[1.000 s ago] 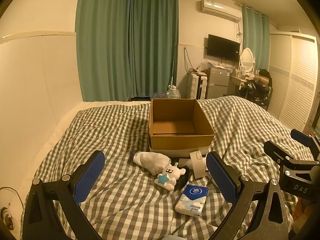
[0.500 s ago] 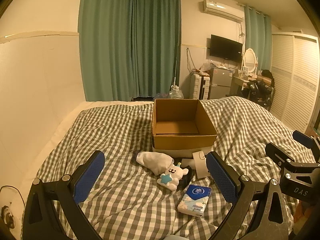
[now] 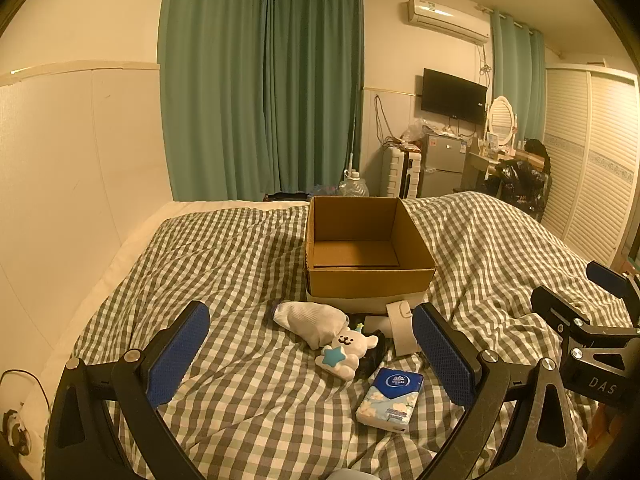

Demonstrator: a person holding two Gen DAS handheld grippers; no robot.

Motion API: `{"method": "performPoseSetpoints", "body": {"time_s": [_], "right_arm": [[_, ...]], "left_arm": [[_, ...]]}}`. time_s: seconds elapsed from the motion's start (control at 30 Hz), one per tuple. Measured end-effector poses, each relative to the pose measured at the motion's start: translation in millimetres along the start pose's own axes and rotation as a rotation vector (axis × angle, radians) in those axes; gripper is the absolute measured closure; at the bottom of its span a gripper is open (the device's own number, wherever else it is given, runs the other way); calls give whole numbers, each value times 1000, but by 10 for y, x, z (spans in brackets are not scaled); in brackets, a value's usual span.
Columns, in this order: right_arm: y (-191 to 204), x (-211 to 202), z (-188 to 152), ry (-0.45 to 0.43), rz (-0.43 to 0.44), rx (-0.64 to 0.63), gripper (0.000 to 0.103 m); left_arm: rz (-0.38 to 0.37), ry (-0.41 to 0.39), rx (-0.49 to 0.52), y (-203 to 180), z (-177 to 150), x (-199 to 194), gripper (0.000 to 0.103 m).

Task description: Organize objects

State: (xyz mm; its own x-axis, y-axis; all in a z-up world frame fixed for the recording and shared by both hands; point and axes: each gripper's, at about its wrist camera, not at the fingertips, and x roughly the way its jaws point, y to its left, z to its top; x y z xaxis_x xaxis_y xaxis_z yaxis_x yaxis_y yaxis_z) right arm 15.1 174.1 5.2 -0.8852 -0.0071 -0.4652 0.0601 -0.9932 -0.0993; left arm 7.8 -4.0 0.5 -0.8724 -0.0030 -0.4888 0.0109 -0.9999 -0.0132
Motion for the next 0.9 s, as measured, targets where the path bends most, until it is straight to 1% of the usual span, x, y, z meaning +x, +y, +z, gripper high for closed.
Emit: {"method": "performPoseSetpoints", "body": {"time_s": [0.9], "right_arm": [[42,-25,18,0,4,-21,0]], "left_arm": [[-3,6,-4,2,9,-27,0]]}}
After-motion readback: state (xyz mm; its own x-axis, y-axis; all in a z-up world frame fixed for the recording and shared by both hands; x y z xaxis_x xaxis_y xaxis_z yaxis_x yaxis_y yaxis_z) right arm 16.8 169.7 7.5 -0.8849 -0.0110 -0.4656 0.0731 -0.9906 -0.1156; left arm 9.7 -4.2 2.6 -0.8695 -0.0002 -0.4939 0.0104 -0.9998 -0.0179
